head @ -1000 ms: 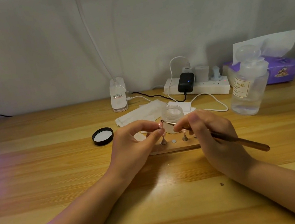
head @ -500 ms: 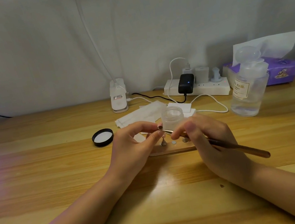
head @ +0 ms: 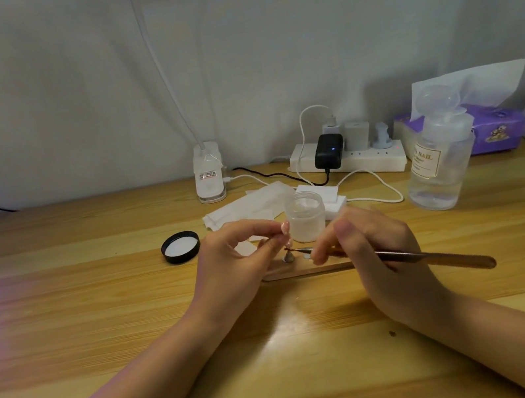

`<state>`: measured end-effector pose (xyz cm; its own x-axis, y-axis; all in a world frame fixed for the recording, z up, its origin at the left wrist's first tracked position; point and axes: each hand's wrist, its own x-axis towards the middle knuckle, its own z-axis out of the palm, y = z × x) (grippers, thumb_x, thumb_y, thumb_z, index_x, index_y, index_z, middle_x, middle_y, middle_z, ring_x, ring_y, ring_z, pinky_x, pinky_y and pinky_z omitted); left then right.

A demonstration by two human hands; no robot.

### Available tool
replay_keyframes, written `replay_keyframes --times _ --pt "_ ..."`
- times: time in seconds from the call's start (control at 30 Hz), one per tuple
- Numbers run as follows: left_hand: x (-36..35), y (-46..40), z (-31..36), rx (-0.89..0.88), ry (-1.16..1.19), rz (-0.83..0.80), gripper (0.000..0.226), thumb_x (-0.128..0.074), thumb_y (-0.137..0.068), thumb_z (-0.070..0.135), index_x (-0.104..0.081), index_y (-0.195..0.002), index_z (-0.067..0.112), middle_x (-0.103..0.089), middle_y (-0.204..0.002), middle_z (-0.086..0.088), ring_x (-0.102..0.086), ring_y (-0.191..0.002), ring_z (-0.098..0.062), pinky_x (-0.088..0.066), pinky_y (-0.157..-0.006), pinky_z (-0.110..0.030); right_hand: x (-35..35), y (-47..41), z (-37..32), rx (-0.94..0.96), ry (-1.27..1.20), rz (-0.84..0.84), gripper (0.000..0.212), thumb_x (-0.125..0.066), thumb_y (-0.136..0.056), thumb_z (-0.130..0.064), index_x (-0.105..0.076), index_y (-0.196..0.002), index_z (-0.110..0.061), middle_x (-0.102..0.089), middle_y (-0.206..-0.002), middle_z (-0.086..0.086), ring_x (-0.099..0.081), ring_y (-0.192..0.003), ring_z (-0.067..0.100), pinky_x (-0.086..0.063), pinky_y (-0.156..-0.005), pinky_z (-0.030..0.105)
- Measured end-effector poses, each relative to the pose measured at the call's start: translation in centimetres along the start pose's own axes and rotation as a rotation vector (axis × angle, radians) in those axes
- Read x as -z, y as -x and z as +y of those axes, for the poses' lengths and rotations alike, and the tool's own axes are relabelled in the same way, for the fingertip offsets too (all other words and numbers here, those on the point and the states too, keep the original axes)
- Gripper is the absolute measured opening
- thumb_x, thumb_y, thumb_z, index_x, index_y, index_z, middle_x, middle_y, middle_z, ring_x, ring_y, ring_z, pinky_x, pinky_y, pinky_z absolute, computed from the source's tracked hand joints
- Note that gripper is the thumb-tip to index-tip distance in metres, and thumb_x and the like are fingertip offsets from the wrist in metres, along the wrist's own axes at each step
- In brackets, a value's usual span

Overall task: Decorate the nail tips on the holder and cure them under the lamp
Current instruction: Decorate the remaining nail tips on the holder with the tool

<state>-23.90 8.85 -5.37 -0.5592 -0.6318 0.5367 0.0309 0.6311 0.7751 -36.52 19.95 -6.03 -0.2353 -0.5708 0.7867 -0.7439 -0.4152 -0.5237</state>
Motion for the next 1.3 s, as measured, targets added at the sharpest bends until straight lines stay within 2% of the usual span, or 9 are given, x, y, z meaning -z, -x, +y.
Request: replay_keyframes --times 0.2,0.4,0.5,0.6,0.77,0.87,1.0,1.2,1.3 --pt "0.0 -0.1 -0.4 -0.032 -0.018 0.002 0.019 -0.072 -0.074 0.009 -0.073 -0.086 0.025 -0.07 -0.083 0.013 -0.063 -0.086 -0.008 -0.049 -0.079 -0.028 -0.18 -0.54 -0.12 -0.053 0.041 -0.006 0.026 -0.036 -0.091 -0.029 -0.06 -0.081 -0.024 -0.057 -0.079 -0.02 -0.058 -0.077 0.003 -0.047 -0.07 0.028" --pt "-0.05 -0.16 -0.47 -0.045 -0.021 0.007 0.015 -0.072 -0.074 0.014 -0.073 -0.085 0.025 -0.07 -0.081 0.013 -0.062 -0.084 -0.009 -0.048 -0.076 -0.026 0.12 -0.12 -0.03 -0.026 0.017 0.034 0.035 -0.034 -0.091 -0.026 -0.061 -0.068 -0.02 -0.059 -0.067 -0.016 -0.057 -0.07 0.0 -0.045 -0.067 0.024" --pt "-0.04 -0.16 -0.44 -0.037 -0.011 0.005 0.016 -0.072 -0.074 0.014 -0.073 -0.084 0.025 -0.07 -0.081 0.013 -0.062 -0.084 -0.009 -0.048 -0.077 -0.026 -0.04 -0.42 -0.06 -0.037 0.047 0.025 0.028 -0.034 -0.09 -0.027 -0.059 -0.076 -0.024 -0.056 -0.075 -0.023 -0.056 -0.075 -0.003 -0.044 -0.068 0.019" --pt "-0.03 -0.14 -0.34 -0.031 -0.01 0.006 0.018 -0.072 -0.074 0.012 -0.072 -0.083 0.027 -0.069 -0.081 0.013 -0.062 -0.084 -0.009 -0.048 -0.078 -0.027 -0.26 -0.69 -0.09 -0.044 0.055 -0.014 0.022 -0.036 -0.09 -0.029 -0.056 -0.081 -0.033 -0.055 -0.079 -0.025 -0.057 -0.077 -0.001 -0.045 -0.069 0.023" --pt "-0.05 -0.13 -0.36 -0.027 -0.017 0.017 0.016 -0.073 -0.074 0.011 -0.073 -0.083 0.025 -0.069 -0.081 0.011 -0.062 -0.084 -0.011 -0.049 -0.079 -0.033 -0.03 -0.13 0.05 -0.035 0.028 0.017 0.039 -0.034 -0.091 -0.028 -0.063 -0.066 -0.018 -0.059 -0.066 -0.014 -0.057 -0.069 0.002 -0.045 -0.068 0.032" --pt "-0.03 -0.1 -0.33 -0.028 -0.015 0.014 0.016 -0.073 -0.074 0.012 -0.073 -0.082 0.026 -0.07 -0.08 0.013 -0.062 -0.084 -0.009 -0.049 -0.079 -0.031 0.06 -0.15 -0.06 -0.047 0.028 0.027 0.034 -0.033 -0.091 -0.028 -0.06 -0.07 -0.024 -0.059 -0.069 -0.017 -0.057 -0.072 0.0 -0.045 -0.068 0.029" --pt "0.0 -0.09 -0.33 -0.019 -0.019 0.013 0.021 -0.073 -0.073 0.013 -0.07 -0.08 0.033 -0.069 -0.079 0.02 -0.062 -0.084 -0.003 -0.049 -0.078 -0.023 -0.1 -0.52 -0.11 -0.064 0.031 -0.016 0.03 -0.035 -0.091 -0.028 -0.062 -0.08 -0.021 -0.058 -0.079 -0.02 -0.058 -0.078 -0.001 -0.045 -0.071 0.022" --pt "0.01 -0.01 -0.37 0.02 -0.015 0.016 0.014 -0.074 -0.075 0.015 -0.073 -0.083 0.027 -0.07 -0.082 0.017 -0.062 -0.087 -0.002 -0.048 -0.08 -0.02 0.03 -0.01 -0.06 -0.055 -0.029 -0.008 0.04 -0.032 -0.091 -0.026 -0.063 -0.068 -0.017 -0.062 -0.066 -0.008 -0.059 -0.069 0.002 -0.046 -0.068 0.029" --pt "0.03 -0.01 -0.29 0.02 -0.014 0.015 0.013 -0.073 -0.075 0.016 -0.073 -0.084 0.025 -0.07 -0.082 0.017 -0.062 -0.088 -0.002 -0.048 -0.08 -0.02 0.05 -0.14 -0.08 -0.068 -0.023 0.018 0.037 -0.031 -0.092 -0.026 -0.062 -0.074 -0.018 -0.062 -0.071 -0.009 -0.058 -0.072 0.001 -0.045 -0.067 0.019"
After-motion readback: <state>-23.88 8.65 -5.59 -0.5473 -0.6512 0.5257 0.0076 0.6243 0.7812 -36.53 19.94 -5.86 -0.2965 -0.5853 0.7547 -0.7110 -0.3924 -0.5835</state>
